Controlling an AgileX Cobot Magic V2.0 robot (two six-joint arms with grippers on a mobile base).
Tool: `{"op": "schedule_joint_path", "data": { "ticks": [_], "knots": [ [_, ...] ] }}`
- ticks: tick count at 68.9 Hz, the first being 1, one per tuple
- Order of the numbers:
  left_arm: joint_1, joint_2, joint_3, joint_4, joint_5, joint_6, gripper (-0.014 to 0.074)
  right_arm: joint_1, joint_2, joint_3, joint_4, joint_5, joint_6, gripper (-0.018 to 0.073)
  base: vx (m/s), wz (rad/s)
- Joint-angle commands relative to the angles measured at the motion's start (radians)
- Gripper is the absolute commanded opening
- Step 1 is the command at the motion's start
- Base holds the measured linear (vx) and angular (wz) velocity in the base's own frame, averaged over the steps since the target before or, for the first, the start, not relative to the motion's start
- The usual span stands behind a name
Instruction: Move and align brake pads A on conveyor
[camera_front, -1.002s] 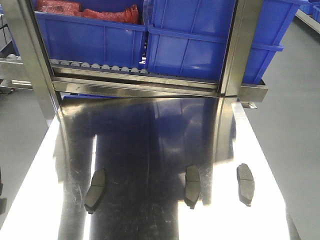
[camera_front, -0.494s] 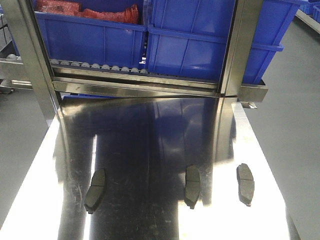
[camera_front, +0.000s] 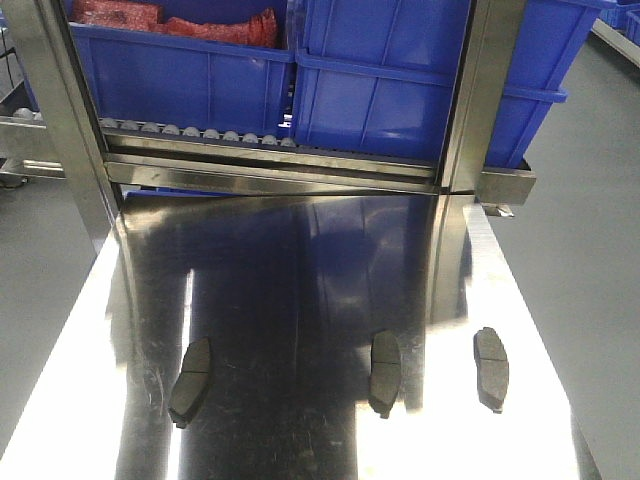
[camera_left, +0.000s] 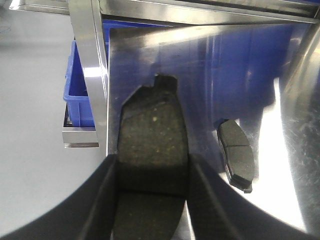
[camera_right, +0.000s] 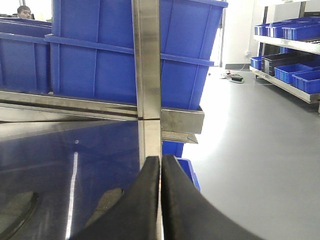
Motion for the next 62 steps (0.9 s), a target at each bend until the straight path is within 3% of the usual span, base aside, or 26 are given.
{"op": "schedule_joint_path", "data": {
  "ticks": [1, 39, 49, 54, 62],
  "knots": [
    [-0.004, 0.002, -0.029, -0.019, -0.095, -0.006, -0.0006, -0.002, -0.01, 0.012, -0.01, -0.077, -0.008, -0.0011, 0.0, 0.0],
    [-0.004, 0.002, -0.029, -0.019, -0.095, -0.006, -0.0006, -0.002, -0.01, 0.01, -0.012, -0.092, -0.008, -0.0011, 0.0, 0.0],
    [-0.004, 0.002, -0.029, -0.019, -0.095, -0.006, -0.0006, -0.002, -0.01, 0.006, -0.007, -0.231, -0.006, -0.0011, 0.0, 0.0],
    [-0.004, 0.002, -0.029, -0.019, -0.095, -0.006, -0.0006, -0.002, -0.01, -0.035, -0.007, -0.26, -0.004, -0.0011, 0.0, 0.0],
    [-0.004, 0.002, -0.029, -0.019, -0.095, -0.006, -0.0006, -0.002, 0.029, -0.147, -0.007, -0.183, -0.004, -0.0011, 0.0, 0.0]
  ]
}}
